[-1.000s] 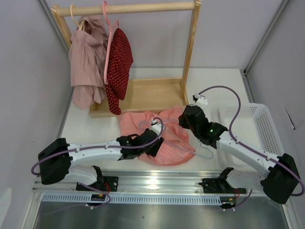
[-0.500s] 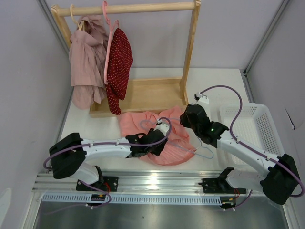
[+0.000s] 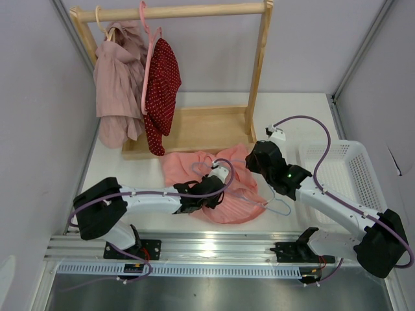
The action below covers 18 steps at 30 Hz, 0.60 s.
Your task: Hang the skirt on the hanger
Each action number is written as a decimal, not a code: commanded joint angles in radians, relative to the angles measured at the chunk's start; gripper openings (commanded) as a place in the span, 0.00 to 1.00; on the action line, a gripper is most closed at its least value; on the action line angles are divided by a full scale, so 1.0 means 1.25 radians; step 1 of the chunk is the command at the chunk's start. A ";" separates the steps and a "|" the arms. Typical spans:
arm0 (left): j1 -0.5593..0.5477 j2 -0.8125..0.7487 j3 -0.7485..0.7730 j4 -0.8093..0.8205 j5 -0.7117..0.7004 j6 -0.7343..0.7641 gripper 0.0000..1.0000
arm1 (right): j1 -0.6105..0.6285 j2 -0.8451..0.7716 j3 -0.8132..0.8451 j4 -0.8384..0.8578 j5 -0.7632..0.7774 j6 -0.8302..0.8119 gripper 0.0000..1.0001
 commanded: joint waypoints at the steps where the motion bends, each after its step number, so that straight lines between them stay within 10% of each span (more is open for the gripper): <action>1: 0.011 0.002 -0.019 0.047 0.023 -0.016 0.41 | -0.005 -0.009 0.019 0.016 0.010 0.000 0.00; 18: 0.013 -0.001 -0.045 0.050 0.029 -0.056 0.33 | -0.008 -0.005 0.018 0.023 0.004 0.003 0.00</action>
